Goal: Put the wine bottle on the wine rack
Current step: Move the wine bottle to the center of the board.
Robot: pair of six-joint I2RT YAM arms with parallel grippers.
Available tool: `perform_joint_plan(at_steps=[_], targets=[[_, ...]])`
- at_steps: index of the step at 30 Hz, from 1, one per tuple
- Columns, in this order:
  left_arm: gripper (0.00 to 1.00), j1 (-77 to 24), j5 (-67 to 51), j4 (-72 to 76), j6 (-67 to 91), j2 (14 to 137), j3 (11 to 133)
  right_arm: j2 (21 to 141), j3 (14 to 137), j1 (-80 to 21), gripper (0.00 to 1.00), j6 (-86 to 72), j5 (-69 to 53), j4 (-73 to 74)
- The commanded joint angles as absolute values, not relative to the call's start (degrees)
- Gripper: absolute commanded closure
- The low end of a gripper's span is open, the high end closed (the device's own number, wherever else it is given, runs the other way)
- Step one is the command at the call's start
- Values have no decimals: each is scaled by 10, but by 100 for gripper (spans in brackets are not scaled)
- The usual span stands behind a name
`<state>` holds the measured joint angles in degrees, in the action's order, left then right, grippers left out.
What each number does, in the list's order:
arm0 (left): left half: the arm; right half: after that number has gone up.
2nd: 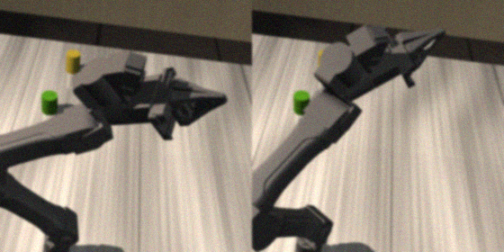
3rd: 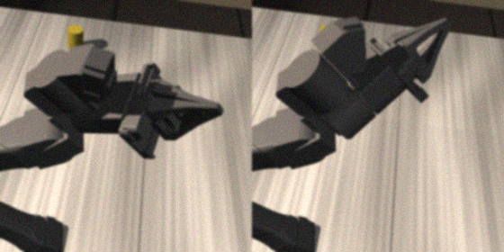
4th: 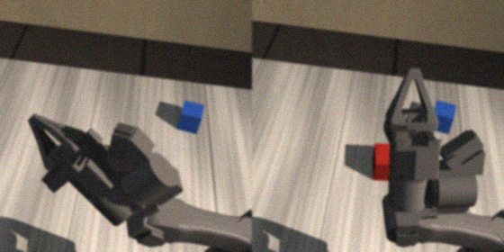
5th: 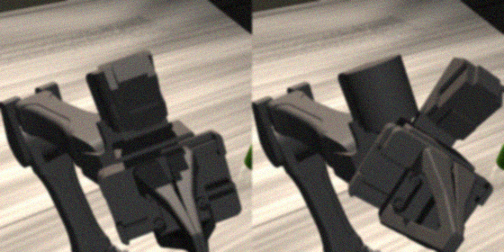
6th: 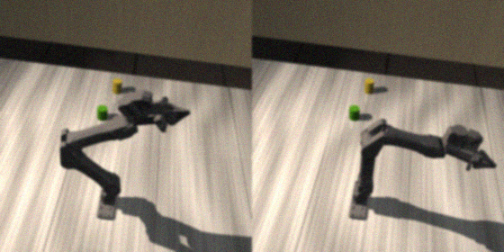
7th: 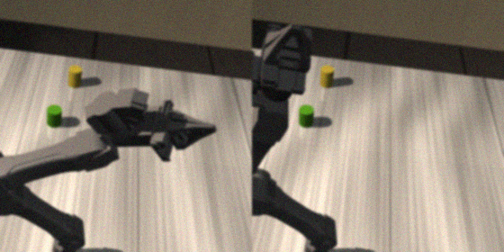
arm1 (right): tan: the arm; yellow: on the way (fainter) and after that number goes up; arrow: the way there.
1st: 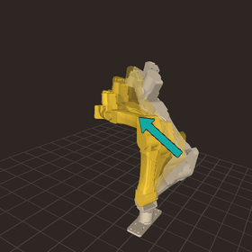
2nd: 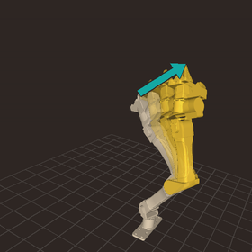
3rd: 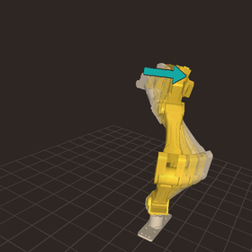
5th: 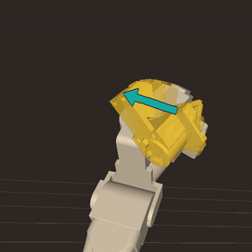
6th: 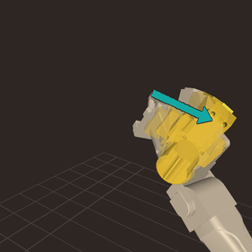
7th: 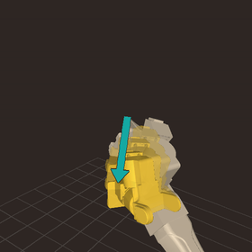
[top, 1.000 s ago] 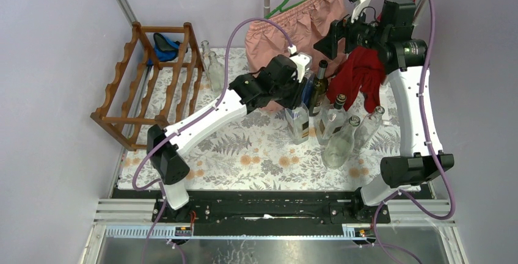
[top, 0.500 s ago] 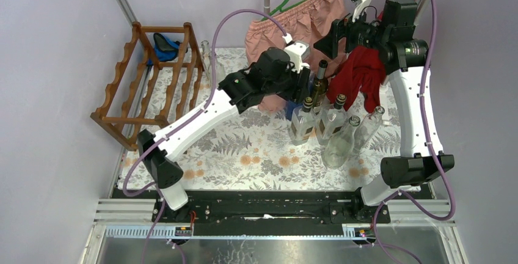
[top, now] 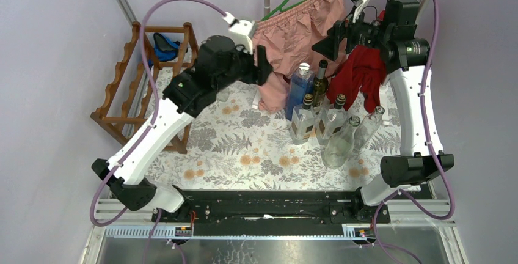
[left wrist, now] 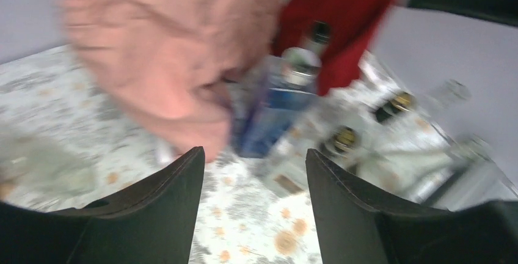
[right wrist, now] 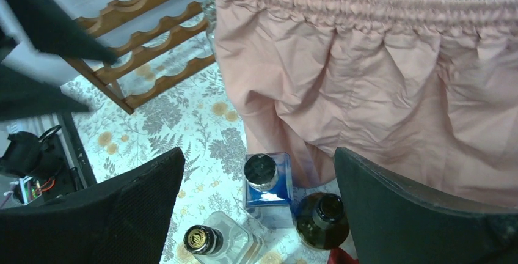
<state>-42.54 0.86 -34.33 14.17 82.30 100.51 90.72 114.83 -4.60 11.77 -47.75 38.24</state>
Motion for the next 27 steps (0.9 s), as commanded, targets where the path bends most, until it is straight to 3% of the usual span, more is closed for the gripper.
perform_joint_plan(at_steps=[1, 9, 16, 20, 27], targets=[[31, -351, 139, -399, 115, 840, 1037, 911, 1187, -45, 0, 124, -558, 364], [30, -204, 178, -419, 126, 950, 1136, 923, 1188, -97, 0, 160, -545, 380], [30, -145, 188, -387, 151, 1039, 1189, 935, 1192, -156, 0, 207, -497, 417], [36, -101, 154, -380, 154, 1085, 1222, 941, 1189, -165, 0, 205, -499, 414], [37, -88, 170, -374, 127, 1151, 1258, 945, 1184, -166, 0, 192, -505, 404]])
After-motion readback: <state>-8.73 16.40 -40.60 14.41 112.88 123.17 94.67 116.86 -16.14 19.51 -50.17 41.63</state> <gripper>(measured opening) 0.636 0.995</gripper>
